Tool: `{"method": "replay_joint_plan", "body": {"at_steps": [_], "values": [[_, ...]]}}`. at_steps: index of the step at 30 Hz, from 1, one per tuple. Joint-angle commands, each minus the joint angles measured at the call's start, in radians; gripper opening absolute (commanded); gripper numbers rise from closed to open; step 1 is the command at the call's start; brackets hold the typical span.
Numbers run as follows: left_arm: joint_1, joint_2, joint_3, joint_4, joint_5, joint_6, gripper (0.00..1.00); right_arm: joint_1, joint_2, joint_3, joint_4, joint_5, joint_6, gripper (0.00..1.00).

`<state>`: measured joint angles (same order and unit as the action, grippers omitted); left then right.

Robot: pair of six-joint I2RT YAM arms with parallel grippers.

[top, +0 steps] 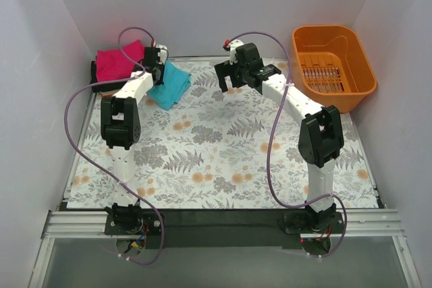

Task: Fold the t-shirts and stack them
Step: Neatly place the folded tshirt to the corner

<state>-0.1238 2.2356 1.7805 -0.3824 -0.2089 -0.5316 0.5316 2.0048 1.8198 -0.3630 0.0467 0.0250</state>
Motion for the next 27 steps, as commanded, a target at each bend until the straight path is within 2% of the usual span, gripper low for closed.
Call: {"method": "replay_joint_plan", "body": {"at_steps": [1, 2, 6, 9, 17, 24, 27], "values": [[0.007, 0.015, 0.193, -0.009, -0.054, 0.102, 0.0, 0.004, -0.029, -0.031, 0.019, -0.008, -0.02, 0.98], [0.01, 0.048, 0.291, -0.027, -0.044, 0.099, 0.0, 0.005, -0.031, -0.034, 0.019, -0.007, -0.02, 0.98], [0.024, 0.105, 0.466, -0.102, 0.011, 0.068, 0.0, 0.004, -0.031, -0.05, 0.021, -0.011, -0.02, 0.98], [0.029, 0.117, 0.528, -0.105, 0.028, 0.058, 0.0, 0.004, -0.028, -0.054, 0.022, -0.011, -0.02, 0.98], [0.122, 0.107, 0.611, -0.128, 0.077, -0.036, 0.0, 0.004, -0.024, -0.065, 0.024, -0.028, -0.02, 0.98], [0.245, 0.082, 0.625, -0.13, 0.183, -0.119, 0.0, 0.005, -0.014, -0.062, 0.022, -0.039, -0.011, 0.98], [0.303, 0.107, 0.617, -0.144, 0.278, -0.2, 0.0, 0.005, -0.011, -0.063, 0.022, -0.067, -0.013, 0.98]]}}
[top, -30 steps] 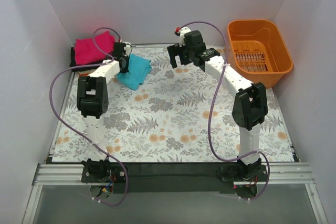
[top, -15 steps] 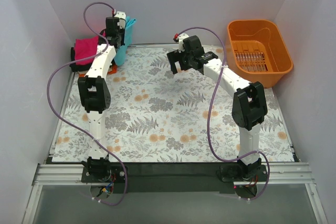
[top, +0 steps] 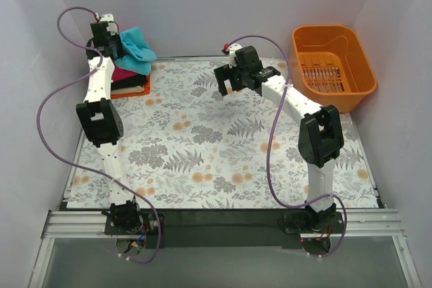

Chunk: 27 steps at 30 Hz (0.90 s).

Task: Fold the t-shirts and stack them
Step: Neatly place the folded tshirt to the corner

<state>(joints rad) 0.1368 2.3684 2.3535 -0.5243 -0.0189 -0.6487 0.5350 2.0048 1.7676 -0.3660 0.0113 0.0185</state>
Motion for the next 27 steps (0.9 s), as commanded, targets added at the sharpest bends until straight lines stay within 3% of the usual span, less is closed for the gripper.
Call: {"method": "replay_joint_plan", "body": {"at_steps": [1, 5, 8, 12, 13, 15, 16, 21, 27], "values": [[0.081, -0.018, 0.035, 0.0, 0.105, -0.11, 0.0, 0.002, -0.009, -0.014, 0.025, -0.031, -0.005, 0.98], [0.19, 0.054, 0.01, 0.001, 0.305, -0.221, 0.03, 0.002, -0.012, -0.034, 0.025, -0.047, -0.014, 0.98], [0.276, 0.124, 0.004, -0.003, 0.329, -0.267, 0.09, 0.002, -0.014, -0.048, 0.016, -0.054, -0.014, 0.98], [0.317, 0.175, -0.005, -0.005, 0.414, -0.224, 0.25, 0.003, -0.005, -0.033, -0.005, -0.057, -0.04, 0.98], [0.322, 0.18, 0.004, -0.003, 0.425, -0.22, 0.41, 0.003, 0.002, -0.03, -0.01, -0.06, -0.043, 0.98], [0.32, 0.184, 0.019, -0.005, 0.46, -0.213, 0.54, 0.005, 0.006, -0.019, -0.017, -0.068, -0.043, 0.98], [0.32, 0.181, 0.026, -0.005, 0.467, -0.21, 0.67, 0.006, 0.011, -0.016, -0.021, -0.066, -0.043, 0.98], [0.31, 0.112, 0.001, 0.001, 0.45, -0.166, 0.67, 0.017, 0.011, -0.016, -0.025, -0.074, -0.046, 0.98], [0.297, -0.004, -0.059, 0.075, 0.324, -0.155, 0.69, 0.023, 0.003, -0.022, -0.024, -0.088, -0.043, 0.98]]}}
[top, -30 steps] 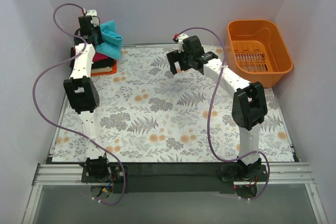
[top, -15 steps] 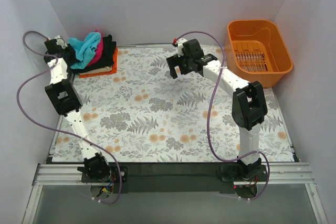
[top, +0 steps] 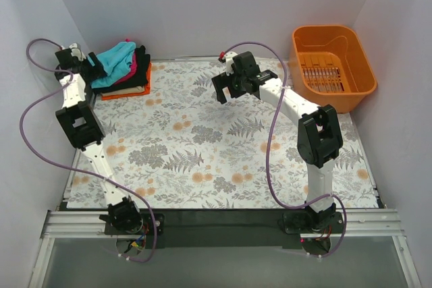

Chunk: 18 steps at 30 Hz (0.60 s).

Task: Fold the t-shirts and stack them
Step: Neatly place the folded tshirt to the corner

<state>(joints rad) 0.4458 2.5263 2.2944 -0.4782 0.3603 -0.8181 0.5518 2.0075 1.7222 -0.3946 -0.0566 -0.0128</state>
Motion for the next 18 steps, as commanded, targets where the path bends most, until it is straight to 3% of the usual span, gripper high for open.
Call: {"method": "replay_joint_plan", "body": {"at_steps": [1, 2, 5, 11, 15, 18], "values": [[-0.015, -0.17, 0.007, 0.033, -0.066, 0.01, 0.7, 0.007, -0.001, 0.023, 0.003, -0.028, -0.012, 0.98], [-0.015, -0.178, 0.017, 0.033, -0.069, 0.004, 0.7, 0.008, -0.003, 0.023, 0.003, -0.029, -0.012, 0.98], [-0.015, -0.192, 0.034, 0.036, -0.026, -0.048, 0.98, 0.011, -0.007, 0.025, 0.003, -0.035, -0.012, 0.98], [-0.015, -0.178, -0.001, 0.01, -0.056, -0.22, 0.98, 0.011, -0.013, 0.025, 0.005, -0.032, -0.012, 0.98], [-0.013, -0.182, -0.081, 0.009, -0.213, -0.395, 0.98, 0.011, -0.019, 0.011, 0.003, -0.032, -0.015, 0.98], [-0.01, -0.19, -0.131, 0.001, -0.253, -0.492, 0.98, 0.011, -0.023, 0.007, 0.003, -0.037, -0.016, 0.98]]}}
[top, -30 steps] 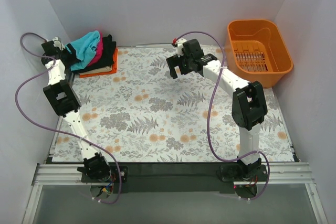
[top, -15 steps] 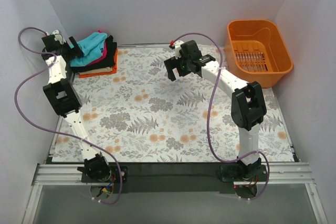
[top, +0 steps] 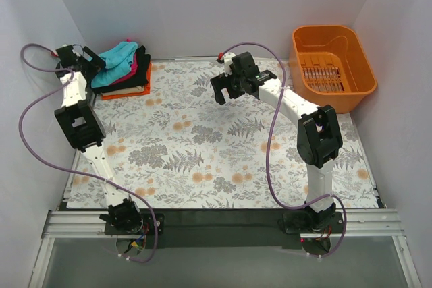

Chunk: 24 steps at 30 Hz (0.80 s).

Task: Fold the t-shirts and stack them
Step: Neatly place the folded tshirt to the corner

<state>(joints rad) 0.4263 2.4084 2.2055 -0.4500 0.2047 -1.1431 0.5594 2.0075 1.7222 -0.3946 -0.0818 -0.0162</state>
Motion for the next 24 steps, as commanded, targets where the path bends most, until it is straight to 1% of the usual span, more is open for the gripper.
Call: {"method": "replay_joint_plan", "body": {"at_steps": [1, 3, 5, 7, 9, 12, 13, 14, 15, 17, 18, 19, 21, 22, 23, 24], "values": [[0.012, -0.074, -0.05, -0.027, -0.087, -0.193, 0.98, 0.004, -0.021, 0.008, 0.003, -0.012, -0.011, 0.98], [0.014, -0.091, -0.076, -0.023, -0.099, -0.248, 0.98, 0.002, -0.021, 0.01, 0.003, -0.016, -0.011, 0.98], [0.014, -0.11, -0.078, -0.016, -0.093, -0.251, 0.98, 0.004, -0.019, 0.013, 0.003, -0.021, -0.011, 0.98], [0.009, -0.143, -0.085, -0.009, -0.132, -0.219, 0.98, 0.004, -0.021, 0.014, 0.002, -0.024, -0.011, 0.98], [0.005, -0.21, -0.131, 0.016, -0.227, -0.181, 0.98, 0.004, -0.021, 0.014, 0.002, -0.022, -0.013, 0.98], [-0.006, -0.285, -0.171, 0.019, -0.306, -0.124, 0.98, 0.004, -0.024, 0.017, 0.0, -0.033, -0.011, 0.98], [-0.014, -0.293, -0.168, 0.007, -0.336, -0.051, 0.98, 0.004, -0.023, 0.019, -0.001, -0.035, -0.013, 0.98], [-0.023, -0.292, -0.155, -0.013, -0.37, -0.014, 0.98, 0.004, -0.021, 0.022, -0.003, -0.035, -0.011, 0.98], [-0.03, -0.287, -0.139, -0.074, -0.42, 0.012, 0.98, 0.004, -0.024, 0.023, -0.004, -0.035, -0.011, 0.98], [-0.031, -0.27, -0.101, -0.139, -0.439, 0.065, 0.98, 0.004, -0.029, 0.023, -0.003, -0.032, -0.014, 0.98], [-0.031, -0.266, -0.092, -0.207, -0.427, 0.08, 0.98, 0.004, -0.03, 0.023, -0.003, -0.03, -0.014, 0.98], [-0.031, -0.262, -0.08, -0.235, -0.404, 0.101, 0.98, 0.004, -0.032, 0.022, -0.003, -0.024, -0.016, 0.98], [-0.034, -0.284, -0.076, -0.263, -0.264, 0.215, 0.86, 0.004, -0.038, 0.019, -0.003, -0.021, -0.022, 0.98], [-0.041, -0.301, -0.085, -0.263, -0.122, 0.259, 0.84, 0.002, -0.041, 0.013, -0.003, -0.026, -0.022, 0.98], [-0.052, -0.334, -0.107, -0.259, -0.078, 0.317, 0.7, 0.005, -0.042, 0.011, -0.003, -0.027, -0.021, 0.98], [-0.076, -0.348, -0.113, -0.251, -0.059, 0.344, 0.57, 0.004, -0.044, 0.008, -0.004, -0.029, -0.021, 0.98]]}}
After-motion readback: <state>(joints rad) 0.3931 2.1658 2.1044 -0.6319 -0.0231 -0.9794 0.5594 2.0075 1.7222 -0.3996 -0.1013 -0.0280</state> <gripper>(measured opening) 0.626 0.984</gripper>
